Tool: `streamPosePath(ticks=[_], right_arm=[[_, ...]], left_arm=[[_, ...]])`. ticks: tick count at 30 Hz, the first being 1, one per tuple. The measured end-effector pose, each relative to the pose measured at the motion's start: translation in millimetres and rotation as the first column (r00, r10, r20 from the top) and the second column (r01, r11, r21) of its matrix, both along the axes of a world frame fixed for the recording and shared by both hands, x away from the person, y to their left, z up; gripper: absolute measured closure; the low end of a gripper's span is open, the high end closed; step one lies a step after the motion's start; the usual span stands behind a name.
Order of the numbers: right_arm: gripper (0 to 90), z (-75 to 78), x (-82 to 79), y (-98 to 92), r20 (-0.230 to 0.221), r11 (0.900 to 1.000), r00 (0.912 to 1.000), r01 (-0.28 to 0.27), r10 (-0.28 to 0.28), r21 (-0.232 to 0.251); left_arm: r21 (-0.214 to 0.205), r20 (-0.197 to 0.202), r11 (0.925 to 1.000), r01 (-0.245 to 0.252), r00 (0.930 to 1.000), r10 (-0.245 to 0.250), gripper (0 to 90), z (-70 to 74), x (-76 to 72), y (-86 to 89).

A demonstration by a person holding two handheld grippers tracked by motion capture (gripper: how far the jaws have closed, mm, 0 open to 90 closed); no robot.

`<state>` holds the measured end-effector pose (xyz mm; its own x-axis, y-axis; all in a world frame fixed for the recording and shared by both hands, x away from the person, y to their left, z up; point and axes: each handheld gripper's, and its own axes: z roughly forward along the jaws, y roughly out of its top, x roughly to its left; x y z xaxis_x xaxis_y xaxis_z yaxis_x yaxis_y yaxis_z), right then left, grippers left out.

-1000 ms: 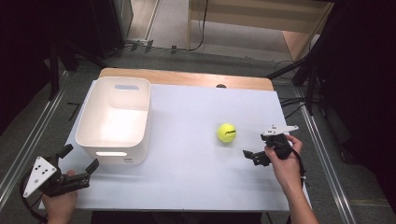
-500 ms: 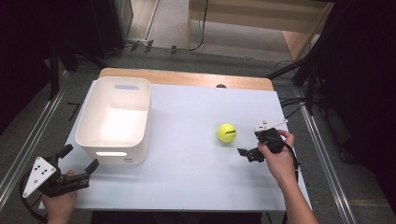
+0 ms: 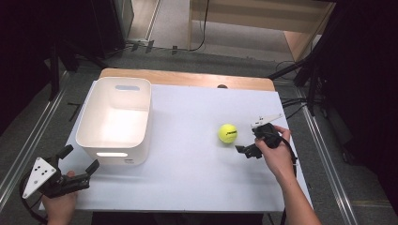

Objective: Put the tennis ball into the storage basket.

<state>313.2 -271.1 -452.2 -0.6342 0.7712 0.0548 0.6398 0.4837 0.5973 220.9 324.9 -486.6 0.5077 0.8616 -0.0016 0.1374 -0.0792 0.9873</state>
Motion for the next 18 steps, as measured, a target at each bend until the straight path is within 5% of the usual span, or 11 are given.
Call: streamPosePath(ticks=[18], right_arm=[[0.0,4.8,17.7,17.3,-0.042,0.9980,0.9980,-0.049,0.047,-0.042]], left_arm=[[0.001,0.000,1.0000,0.000,1.0000,0.000,0.0,0.0,0.0,0.2]])
